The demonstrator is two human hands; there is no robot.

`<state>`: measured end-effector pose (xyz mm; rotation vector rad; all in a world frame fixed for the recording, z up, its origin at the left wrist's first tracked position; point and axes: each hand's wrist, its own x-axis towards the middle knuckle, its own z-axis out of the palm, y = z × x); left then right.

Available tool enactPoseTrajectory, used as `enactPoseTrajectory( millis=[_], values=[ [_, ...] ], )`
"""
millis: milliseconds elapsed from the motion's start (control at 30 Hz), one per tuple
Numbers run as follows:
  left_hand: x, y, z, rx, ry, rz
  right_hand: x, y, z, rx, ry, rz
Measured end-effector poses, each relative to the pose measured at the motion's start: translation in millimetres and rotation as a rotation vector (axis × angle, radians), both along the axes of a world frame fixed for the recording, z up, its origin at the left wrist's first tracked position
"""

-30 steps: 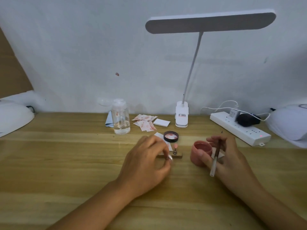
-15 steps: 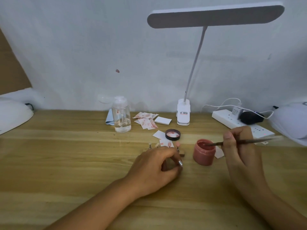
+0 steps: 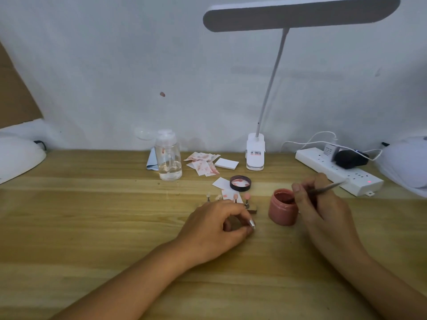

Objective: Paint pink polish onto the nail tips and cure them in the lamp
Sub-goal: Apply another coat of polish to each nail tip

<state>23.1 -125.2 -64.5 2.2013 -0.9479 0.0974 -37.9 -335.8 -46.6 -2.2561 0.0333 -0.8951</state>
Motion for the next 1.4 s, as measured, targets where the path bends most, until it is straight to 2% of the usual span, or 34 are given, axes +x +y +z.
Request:
enactPoseTrajectory(
  millis=[133, 267, 333, 433, 533, 667, 767, 1033, 1200, 1400],
  values=[
    [0, 1, 1, 0.006, 0.001, 0.01, 1, 1, 0, -0.011, 0.026, 0.0],
    [0, 1, 2, 0.003, 0.003, 0.022, -5, 3, 2, 0.013, -0.111, -0.046],
    [1, 1, 2, 0.007, 0.009, 0.03, -11, 4, 5, 0.125, -0.21, -0.052],
    [2, 2, 3, -0.002, 0.044, 0.033, -22, 15, 15, 0.327, -0.28, 0.119],
    [2, 3, 5, -0.014, 0.076, 0.027, -29, 31, 20, 0.53, -0.177, 0.282],
    [3, 2, 8, -0.026, 0.105, 0.013, -27, 44, 9, 0.858, 0.019, 0.273],
    [3, 1, 7, -0.03, 0.111, 0.005, -22, 44, 3, 0.993, 0.093, 0.294],
    [1, 0, 5, -0.068, 0.153, 0.003, -20, 38, 10, 1.085, 0.129, 0.366],
    [4, -2, 7, -0.084, 0.173, -0.012, -23, 39, 9, 0.928, 0.147, 0.285],
    [6, -1, 6, -0.081, 0.142, -0.015, -21, 43, 5, 0.848, 0.131, 0.264]
  ],
)
